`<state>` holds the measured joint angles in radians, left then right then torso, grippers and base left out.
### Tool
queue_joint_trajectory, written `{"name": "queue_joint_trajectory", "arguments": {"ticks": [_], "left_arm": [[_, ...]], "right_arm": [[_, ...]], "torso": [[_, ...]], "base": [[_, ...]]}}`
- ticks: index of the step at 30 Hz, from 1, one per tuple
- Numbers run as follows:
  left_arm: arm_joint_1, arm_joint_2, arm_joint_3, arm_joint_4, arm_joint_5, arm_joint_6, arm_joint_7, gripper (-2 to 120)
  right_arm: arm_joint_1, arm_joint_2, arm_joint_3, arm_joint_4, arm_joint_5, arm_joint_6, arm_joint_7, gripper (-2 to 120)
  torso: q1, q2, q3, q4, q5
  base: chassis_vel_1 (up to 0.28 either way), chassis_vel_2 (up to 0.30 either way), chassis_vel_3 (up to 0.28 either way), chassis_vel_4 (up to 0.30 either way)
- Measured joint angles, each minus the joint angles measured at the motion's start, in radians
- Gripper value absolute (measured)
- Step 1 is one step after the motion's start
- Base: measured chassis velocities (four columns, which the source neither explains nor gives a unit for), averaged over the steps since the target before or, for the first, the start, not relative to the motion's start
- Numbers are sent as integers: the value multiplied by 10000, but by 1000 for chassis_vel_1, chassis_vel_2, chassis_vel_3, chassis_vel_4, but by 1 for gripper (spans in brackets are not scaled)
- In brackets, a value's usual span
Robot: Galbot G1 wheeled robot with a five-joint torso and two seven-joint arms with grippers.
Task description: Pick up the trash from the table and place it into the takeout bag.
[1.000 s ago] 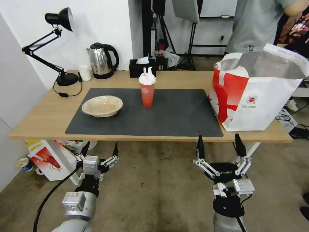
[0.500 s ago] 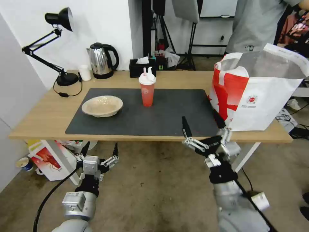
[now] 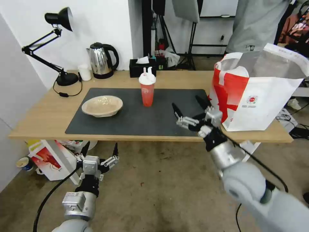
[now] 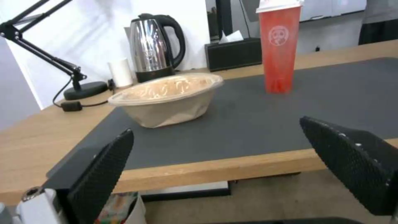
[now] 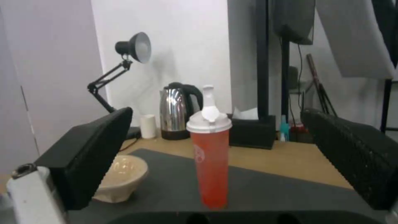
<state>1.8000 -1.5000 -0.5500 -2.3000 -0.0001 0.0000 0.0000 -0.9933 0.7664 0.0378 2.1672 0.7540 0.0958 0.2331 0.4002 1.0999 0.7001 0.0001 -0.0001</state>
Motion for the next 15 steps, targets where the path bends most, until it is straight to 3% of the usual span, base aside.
{"name": "queue_joint_trajectory", "arguments": {"ticks": [15], "left_arm": [[0, 0, 0, 0, 0, 0, 0, 100]], "right_arm": [[1790, -262, -1225, -886, 1573, -702, 183, 100]], "torso": [[-1, 0, -1, -1, 1]], "base": [[0, 0, 0, 0]]}}
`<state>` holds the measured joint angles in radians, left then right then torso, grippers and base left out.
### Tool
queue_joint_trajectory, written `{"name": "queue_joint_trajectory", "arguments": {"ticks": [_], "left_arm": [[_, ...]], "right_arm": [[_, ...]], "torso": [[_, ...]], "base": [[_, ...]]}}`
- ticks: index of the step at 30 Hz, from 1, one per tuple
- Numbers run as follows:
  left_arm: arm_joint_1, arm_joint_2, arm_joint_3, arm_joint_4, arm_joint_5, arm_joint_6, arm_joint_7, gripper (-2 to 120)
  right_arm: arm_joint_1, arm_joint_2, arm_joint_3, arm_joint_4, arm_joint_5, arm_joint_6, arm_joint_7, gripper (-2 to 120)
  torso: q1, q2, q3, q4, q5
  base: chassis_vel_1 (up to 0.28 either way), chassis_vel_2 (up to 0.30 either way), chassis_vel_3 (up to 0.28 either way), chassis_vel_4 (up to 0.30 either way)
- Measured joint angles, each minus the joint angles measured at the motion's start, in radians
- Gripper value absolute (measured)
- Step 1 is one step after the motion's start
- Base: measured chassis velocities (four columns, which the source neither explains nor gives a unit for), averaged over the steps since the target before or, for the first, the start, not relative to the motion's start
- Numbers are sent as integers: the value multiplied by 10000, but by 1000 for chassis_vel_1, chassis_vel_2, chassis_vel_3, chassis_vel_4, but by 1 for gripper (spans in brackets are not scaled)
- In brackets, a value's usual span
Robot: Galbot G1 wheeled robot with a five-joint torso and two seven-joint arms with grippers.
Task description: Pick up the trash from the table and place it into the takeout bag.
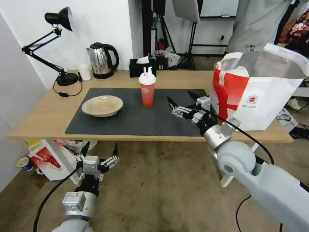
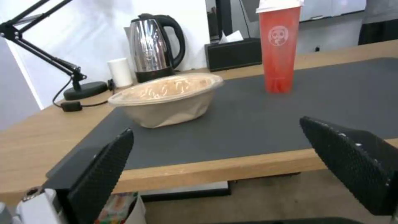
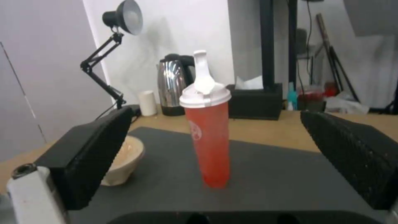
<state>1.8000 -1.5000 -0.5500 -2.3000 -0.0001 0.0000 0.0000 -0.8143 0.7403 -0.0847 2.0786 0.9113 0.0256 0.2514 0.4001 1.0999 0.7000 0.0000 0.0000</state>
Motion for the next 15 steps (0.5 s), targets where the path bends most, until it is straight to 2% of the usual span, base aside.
{"name": "queue_joint_trajectory", "arguments": {"ticks": [8, 15], "left_arm": [[-1, 0, 0, -1, 0, 0, 0, 100], [-1, 0, 0, -1, 0, 0, 0, 100]], "right_arm": [[920, -116, -663, -355, 1038, -276, 76, 100], [1716, -6, -1331, -614, 1321, -339, 70, 100]], "torso": [[-1, 1, 0, 1, -1], [-1, 1, 0, 1, 0]], "base": [[0, 0, 0, 0], [0, 0, 0, 0]]}}
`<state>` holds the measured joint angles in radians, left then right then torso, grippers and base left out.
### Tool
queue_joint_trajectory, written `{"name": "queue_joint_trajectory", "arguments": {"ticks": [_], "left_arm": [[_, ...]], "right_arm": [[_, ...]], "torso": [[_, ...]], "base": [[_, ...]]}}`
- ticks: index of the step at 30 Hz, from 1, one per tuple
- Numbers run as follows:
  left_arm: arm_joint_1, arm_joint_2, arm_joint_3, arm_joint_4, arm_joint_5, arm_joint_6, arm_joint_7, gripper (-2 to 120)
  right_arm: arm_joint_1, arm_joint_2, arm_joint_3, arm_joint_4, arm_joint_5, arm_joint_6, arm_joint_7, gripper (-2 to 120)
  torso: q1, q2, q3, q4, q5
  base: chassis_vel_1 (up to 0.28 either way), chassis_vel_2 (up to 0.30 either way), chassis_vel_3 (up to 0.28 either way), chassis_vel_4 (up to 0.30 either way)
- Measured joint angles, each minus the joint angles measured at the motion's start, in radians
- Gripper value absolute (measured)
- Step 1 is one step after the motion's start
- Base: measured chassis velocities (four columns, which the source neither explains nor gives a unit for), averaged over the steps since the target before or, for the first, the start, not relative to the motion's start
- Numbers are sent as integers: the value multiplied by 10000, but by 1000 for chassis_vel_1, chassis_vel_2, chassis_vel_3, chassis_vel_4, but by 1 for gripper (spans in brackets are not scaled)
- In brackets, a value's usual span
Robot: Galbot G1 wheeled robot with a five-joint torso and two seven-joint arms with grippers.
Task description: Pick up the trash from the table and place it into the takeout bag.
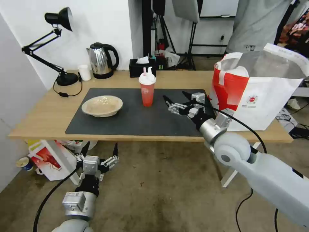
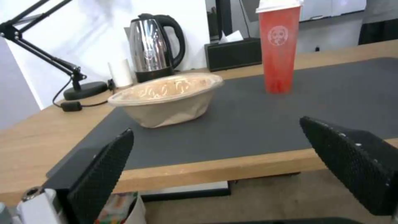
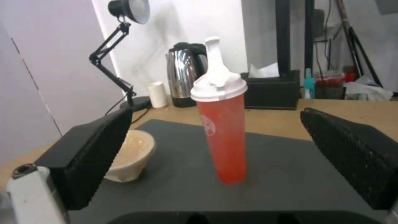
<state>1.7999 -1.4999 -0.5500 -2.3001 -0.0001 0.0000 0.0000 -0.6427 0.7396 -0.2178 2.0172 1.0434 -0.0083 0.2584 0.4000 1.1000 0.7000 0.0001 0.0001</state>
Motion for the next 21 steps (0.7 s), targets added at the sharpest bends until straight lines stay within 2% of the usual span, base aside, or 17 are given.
{"name": "queue_joint_trajectory", "arguments": {"ticks": [14, 21], "left_arm": [[0, 0, 0, 1, 0, 0, 0, 100], [0, 0, 0, 0, 0, 0, 0, 100]], "right_arm": [[1158, 395, -1056, -698, 236, -28, -70, 100], [1415, 535, -1257, -907, 272, -21, -115, 100]], "torso": [[0, 0, 0, -1, -1], [0, -1, 0, -1, -1]], "base": [[0, 0, 0, 0], [0, 0, 0, 0]]}}
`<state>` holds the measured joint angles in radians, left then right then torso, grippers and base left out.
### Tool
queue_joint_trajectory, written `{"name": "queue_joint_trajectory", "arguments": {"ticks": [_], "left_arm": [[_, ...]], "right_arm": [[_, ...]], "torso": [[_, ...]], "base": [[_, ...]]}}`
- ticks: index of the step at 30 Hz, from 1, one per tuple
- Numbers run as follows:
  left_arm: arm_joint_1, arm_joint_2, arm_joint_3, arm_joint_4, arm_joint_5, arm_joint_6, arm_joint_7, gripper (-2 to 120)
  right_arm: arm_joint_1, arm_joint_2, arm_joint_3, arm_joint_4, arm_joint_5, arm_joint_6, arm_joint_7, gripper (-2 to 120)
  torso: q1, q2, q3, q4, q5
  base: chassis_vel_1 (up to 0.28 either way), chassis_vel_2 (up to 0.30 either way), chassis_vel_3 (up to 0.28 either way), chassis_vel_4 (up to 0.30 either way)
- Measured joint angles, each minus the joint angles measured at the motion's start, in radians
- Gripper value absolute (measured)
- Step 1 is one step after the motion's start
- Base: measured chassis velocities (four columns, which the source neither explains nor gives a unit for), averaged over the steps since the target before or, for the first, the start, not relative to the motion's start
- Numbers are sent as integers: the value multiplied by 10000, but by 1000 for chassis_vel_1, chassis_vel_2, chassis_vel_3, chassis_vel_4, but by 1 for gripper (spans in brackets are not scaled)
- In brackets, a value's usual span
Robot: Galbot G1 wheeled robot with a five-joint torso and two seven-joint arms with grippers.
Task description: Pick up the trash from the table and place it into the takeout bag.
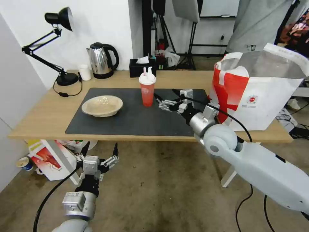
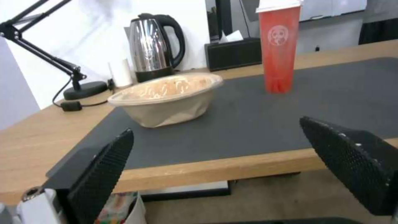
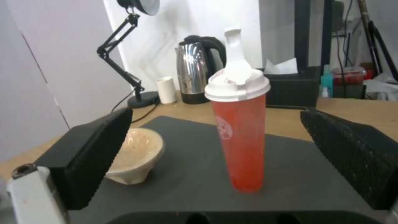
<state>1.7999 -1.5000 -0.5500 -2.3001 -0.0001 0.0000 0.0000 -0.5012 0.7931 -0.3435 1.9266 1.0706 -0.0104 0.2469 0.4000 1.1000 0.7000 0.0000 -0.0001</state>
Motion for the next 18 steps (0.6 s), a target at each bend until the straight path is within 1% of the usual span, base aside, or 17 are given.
{"name": "queue_joint_trajectory", "arguments": {"ticks": [3, 8, 10, 18], "left_arm": [[0, 0, 0, 0, 0, 0, 0, 100], [1, 0, 0, 0, 0, 0, 0, 100], [0, 0, 0, 0, 0, 0, 0, 100], [0, 0, 1, 0, 0, 0, 0, 100]], "right_arm": [[207, 54, -249, -165, 133, 1, -112, 100], [308, 79, -372, -252, 184, 0, -144, 100], [559, 120, -698, -402, 296, -12, -182, 100], [983, 302, -1129, -809, 303, -21, -203, 100]], "torso": [[0, 0, 0, 0, 1], [0, 0, 0, 0, 1], [0, 1, 0, 0, 1], [-1, 0, 0, 0, 2]], "base": [[0, 0, 0, 0], [0, 0, 0, 0], [0, 0, 0, 0], [0, 0, 0, 0]]}}
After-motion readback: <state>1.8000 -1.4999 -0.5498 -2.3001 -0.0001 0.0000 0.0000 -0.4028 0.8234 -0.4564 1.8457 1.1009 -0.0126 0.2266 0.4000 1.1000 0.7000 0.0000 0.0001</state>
